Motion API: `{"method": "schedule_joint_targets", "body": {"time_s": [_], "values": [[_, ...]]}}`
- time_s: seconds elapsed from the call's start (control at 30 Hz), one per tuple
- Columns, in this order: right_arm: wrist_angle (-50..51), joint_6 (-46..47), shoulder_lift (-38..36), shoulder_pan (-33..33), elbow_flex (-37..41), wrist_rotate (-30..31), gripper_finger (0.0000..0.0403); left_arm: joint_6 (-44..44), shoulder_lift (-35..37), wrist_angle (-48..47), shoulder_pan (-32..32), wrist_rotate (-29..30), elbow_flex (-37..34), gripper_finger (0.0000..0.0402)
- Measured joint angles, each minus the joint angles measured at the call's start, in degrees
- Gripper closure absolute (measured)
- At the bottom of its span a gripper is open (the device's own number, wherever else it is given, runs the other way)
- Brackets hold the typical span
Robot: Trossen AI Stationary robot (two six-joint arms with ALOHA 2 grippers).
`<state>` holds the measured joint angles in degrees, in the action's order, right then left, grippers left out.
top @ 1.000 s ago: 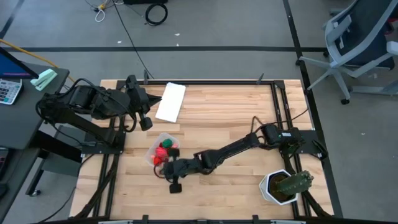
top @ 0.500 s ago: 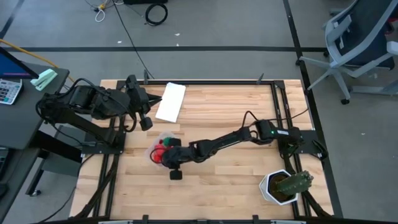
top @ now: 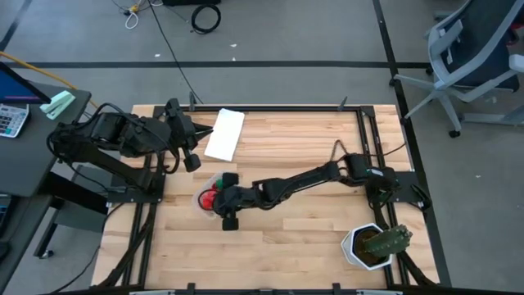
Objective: Pick and placing Produce into tupperware
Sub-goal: Return to Home Position
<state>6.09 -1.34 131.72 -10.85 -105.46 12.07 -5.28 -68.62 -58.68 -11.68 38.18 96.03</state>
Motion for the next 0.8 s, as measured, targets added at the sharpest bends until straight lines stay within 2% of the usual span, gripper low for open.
{"method": "schedule_joint_targets", "body": {"time_s": [0.1, 0.17, 0.3, 0.47, 0.57, 0.63, 0.73, 0.8], "values": [[9.4, 0.0, -5.4, -0.1, 0.0, 3.4, 0.0199, 0.0, 0.0, -0.3, 0.0, 0.0, 0.0, 0.0369], [19.1, 1.1, -9.9, -0.2, 0.0, 6.2, 0.0205, 0.0, 0.0, -0.4, 0.0, 0.0, 0.0, 0.0372], [40.6, 9.2, -20.8, -0.7, 0.0, 11.5, 0.022, 0.4, 0.9, -2.2, -0.3, 0.0, 0.0, 0.0378], [62.1, 16.7, -36.7, -2.7, -0.1, 12.4, 0.0229, 1.7, 5.7, -7.3, -1.5, 0.1, 0.1, 0.0381], [68.8, 25.4, -46.3, -4.9, -0.1, 12.5, 0.0229, -2.4, 9.5, -12.2, -2.9, -0.4, 0.0, 0.0377], [71.2, 31.0, -51.9, -7.2, 0.1, 13.6, 0.0228, -8.2, 12.5, -16.5, -3.9, -1.9, 0.1, 0.0374], [70.9, 31.8, -59.3, -12.2, 4.0, 20.9, 0.0229, -18.6, 16.4, -22.9, -5.2, -3.1, 0.1, 0.0371], [68.9, 31.0, -63.9, -15.9, 10.0, 27.2, 0.0229, -21.2, 18.7, -25.1, -5.8, -2.9, -0.6, 0.037]]}}
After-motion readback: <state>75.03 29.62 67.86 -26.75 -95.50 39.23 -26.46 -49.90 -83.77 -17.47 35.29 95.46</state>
